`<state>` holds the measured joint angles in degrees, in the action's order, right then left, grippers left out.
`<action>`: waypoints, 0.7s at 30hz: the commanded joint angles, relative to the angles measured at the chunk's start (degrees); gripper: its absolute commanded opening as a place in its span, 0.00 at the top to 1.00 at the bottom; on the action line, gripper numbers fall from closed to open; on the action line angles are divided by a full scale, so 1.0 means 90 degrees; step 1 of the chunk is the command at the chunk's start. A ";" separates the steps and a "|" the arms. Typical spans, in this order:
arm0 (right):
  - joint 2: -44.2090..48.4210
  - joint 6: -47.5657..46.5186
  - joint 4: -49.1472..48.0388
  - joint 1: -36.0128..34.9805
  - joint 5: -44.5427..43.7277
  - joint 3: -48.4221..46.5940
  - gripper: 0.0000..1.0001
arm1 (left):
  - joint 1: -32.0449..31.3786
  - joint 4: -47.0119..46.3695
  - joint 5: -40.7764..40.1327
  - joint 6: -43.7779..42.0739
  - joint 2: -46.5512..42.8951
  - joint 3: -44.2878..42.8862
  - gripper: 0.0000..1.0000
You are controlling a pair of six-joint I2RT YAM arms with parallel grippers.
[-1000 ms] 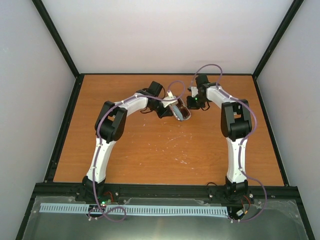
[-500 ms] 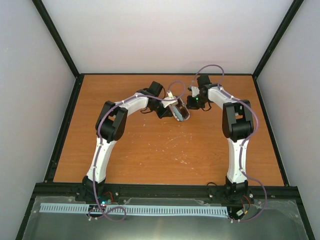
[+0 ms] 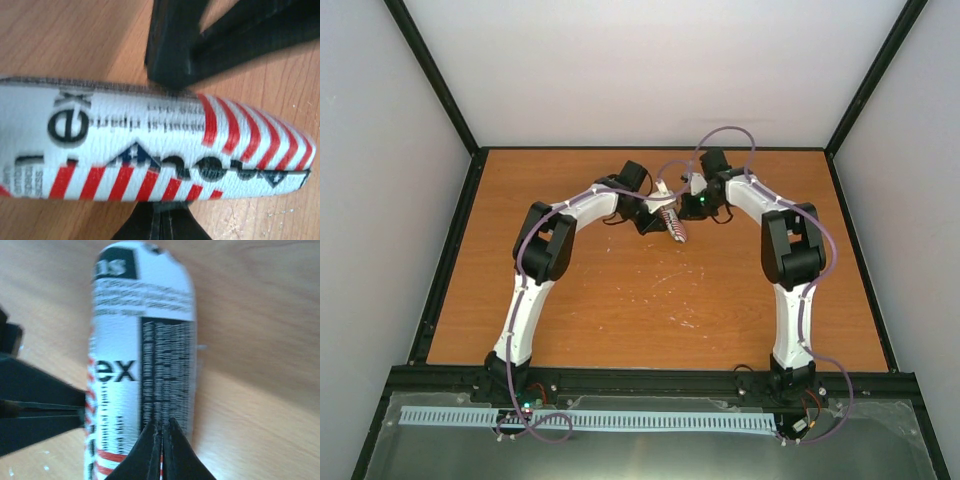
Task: Organize the sunglasses
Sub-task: Close the sunglasses case at the center of the board.
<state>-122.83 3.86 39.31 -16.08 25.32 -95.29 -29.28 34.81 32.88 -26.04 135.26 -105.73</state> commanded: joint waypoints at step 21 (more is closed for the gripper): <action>0.0533 -0.0380 0.0391 -0.0635 0.0099 0.0542 0.97 | -0.0195 -0.0459 -0.0163 -0.0168 -0.0970 0.1013 0.99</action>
<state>-120.99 1.08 40.01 -20.05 24.73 -93.32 -29.74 33.91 31.42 -26.09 132.97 -100.92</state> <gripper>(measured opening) 0.028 0.022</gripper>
